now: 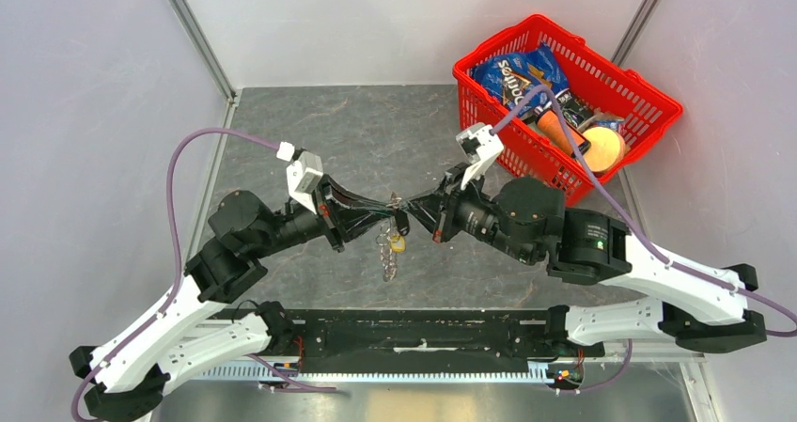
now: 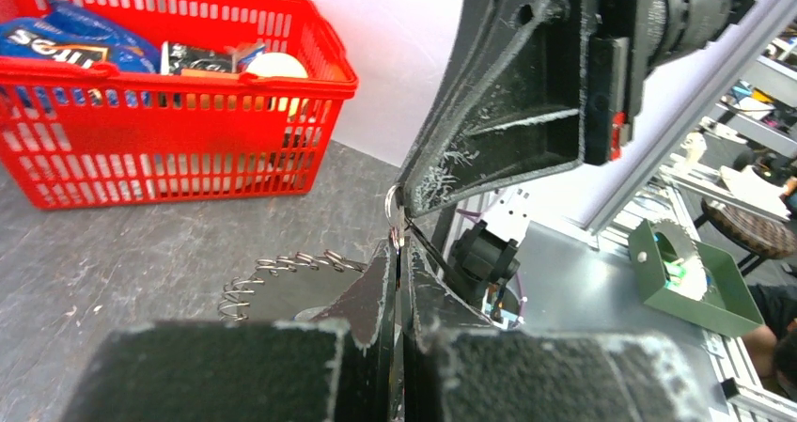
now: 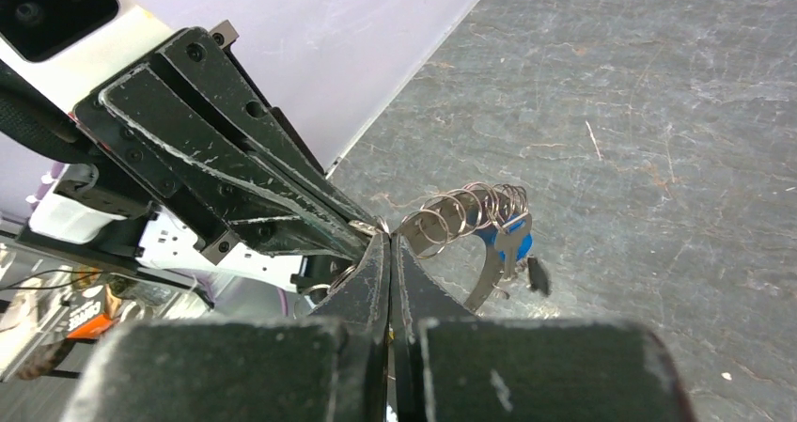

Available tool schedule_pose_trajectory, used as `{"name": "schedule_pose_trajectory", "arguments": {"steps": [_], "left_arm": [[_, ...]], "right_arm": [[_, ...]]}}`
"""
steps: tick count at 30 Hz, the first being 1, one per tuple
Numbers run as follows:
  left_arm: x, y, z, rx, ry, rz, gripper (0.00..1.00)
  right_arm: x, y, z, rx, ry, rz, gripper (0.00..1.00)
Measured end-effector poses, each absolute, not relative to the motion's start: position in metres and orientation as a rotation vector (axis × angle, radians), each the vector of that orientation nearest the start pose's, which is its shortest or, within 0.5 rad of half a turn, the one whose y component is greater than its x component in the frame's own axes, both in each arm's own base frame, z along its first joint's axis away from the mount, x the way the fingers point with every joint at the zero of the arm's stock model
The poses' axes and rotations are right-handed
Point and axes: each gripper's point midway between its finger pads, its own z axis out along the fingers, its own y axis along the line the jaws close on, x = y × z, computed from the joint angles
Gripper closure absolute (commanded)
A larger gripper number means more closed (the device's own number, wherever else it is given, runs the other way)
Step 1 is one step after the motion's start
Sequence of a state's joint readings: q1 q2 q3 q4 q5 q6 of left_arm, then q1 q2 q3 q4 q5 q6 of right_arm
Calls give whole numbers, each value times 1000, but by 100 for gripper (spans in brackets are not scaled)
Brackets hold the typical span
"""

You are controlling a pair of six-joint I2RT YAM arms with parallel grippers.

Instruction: Put the keys on the keyring

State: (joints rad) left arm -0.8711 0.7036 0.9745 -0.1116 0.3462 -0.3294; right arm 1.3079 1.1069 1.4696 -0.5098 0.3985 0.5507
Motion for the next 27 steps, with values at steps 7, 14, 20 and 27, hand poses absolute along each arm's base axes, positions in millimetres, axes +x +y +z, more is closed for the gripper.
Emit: {"name": "schedule_pose_trajectory", "arguments": {"steps": [7, 14, 20, 27], "left_arm": [[112, -261, 412, 741, 1316, -1275, 98], [108, -262, 409, 755, 1310, -1294, 98], [105, -261, 408, 763, 1305, -1300, 98], [102, -261, 406, 776, 1303, -1310, 98]], "right_arm": [[129, 316, 424, -368, 1760, 1079, 100], [126, 315, 419, -371, 1752, 1102, 100], [123, 314, 415, -371, 1738, 1131, 100], [121, 310, 412, -366, 1729, 1145, 100]]}}
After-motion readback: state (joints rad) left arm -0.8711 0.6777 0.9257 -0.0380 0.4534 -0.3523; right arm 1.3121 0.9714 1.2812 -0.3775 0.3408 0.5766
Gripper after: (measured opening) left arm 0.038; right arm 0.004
